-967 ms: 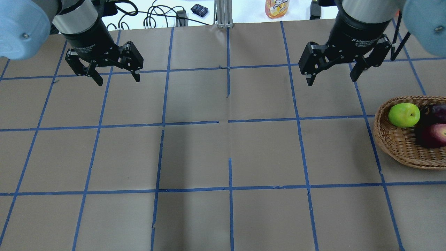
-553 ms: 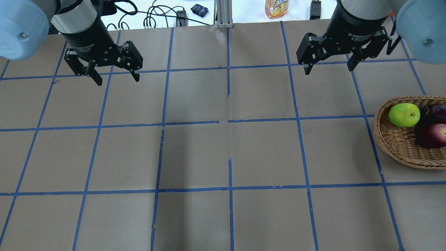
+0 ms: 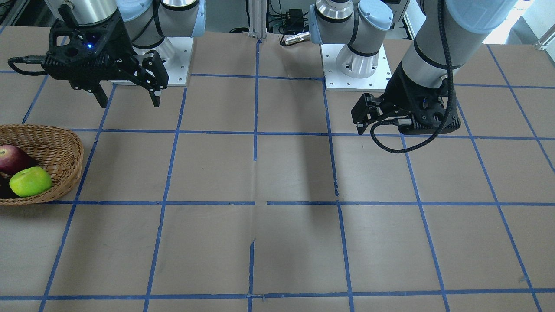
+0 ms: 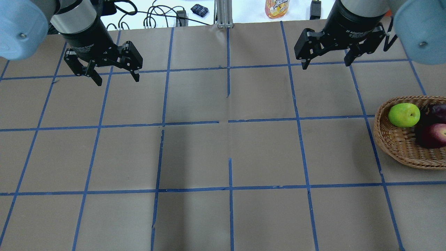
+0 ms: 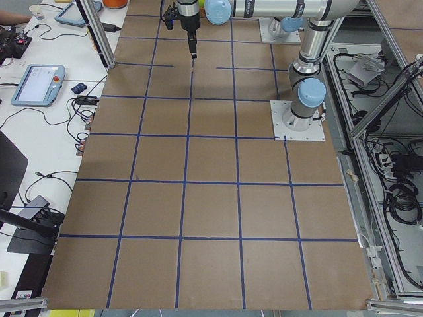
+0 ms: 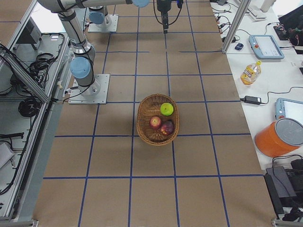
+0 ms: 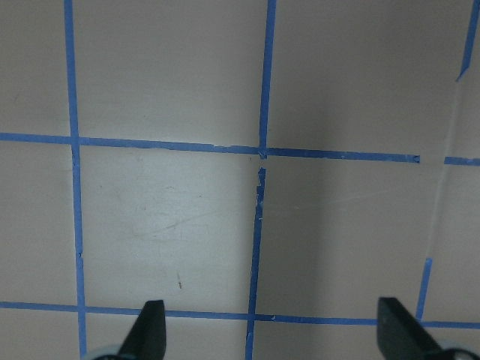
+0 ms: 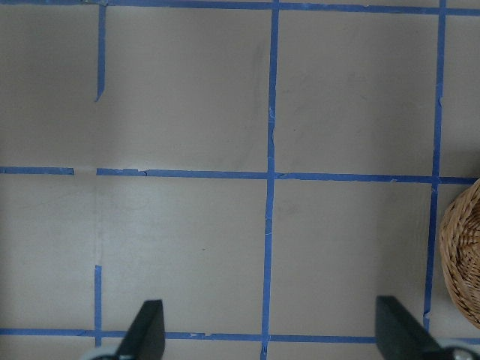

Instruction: Put all apples into basket

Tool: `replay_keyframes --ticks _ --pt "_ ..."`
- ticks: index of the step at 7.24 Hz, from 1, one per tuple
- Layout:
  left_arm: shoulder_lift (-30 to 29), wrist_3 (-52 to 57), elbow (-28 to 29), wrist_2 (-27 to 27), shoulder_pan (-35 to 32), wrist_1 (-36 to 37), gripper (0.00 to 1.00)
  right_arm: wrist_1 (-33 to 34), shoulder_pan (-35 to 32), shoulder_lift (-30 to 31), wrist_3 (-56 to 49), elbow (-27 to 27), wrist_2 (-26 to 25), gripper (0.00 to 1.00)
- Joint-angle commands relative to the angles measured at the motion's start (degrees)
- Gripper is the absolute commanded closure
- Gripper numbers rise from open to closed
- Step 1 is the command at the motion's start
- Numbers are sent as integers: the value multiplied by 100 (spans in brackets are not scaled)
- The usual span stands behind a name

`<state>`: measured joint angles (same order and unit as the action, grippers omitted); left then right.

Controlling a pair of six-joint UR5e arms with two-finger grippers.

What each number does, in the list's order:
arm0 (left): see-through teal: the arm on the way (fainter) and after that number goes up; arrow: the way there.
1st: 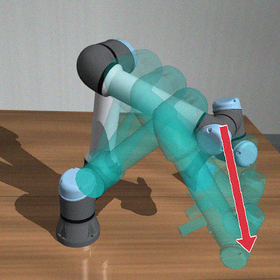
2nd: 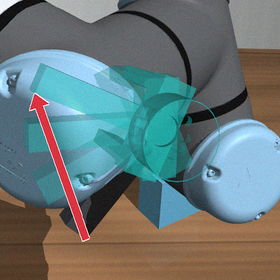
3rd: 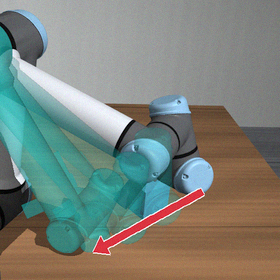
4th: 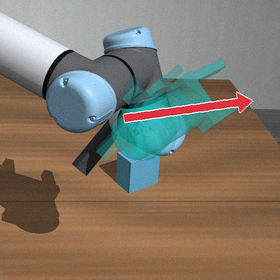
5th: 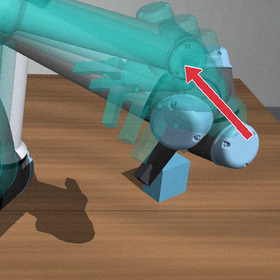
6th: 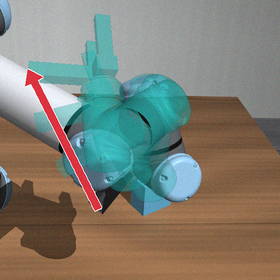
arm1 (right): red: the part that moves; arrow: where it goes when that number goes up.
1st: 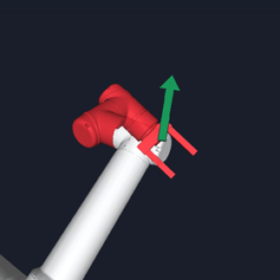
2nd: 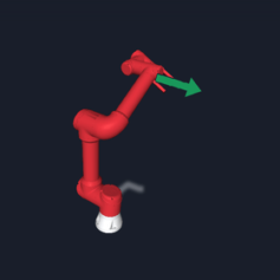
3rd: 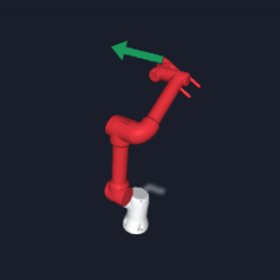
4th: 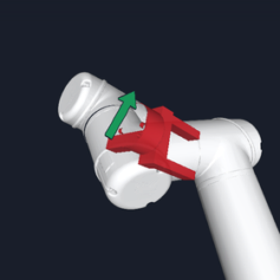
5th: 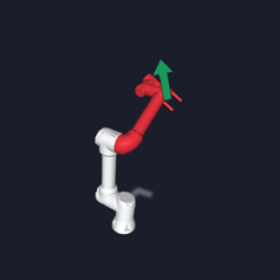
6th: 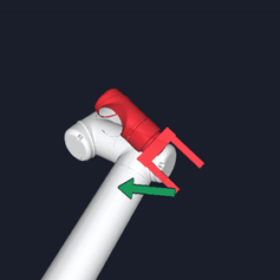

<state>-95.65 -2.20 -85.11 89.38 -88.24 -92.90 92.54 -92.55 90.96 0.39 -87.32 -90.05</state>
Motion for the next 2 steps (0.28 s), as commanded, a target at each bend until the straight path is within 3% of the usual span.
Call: replay_keyframes --ticks 1,2 --pt "3 0 3 0 0 0 0 1 0 -26 -30 -4 4 0" --pt "3 0 3 0 0 0 0 1 0 -26 -22 -4 5 0"
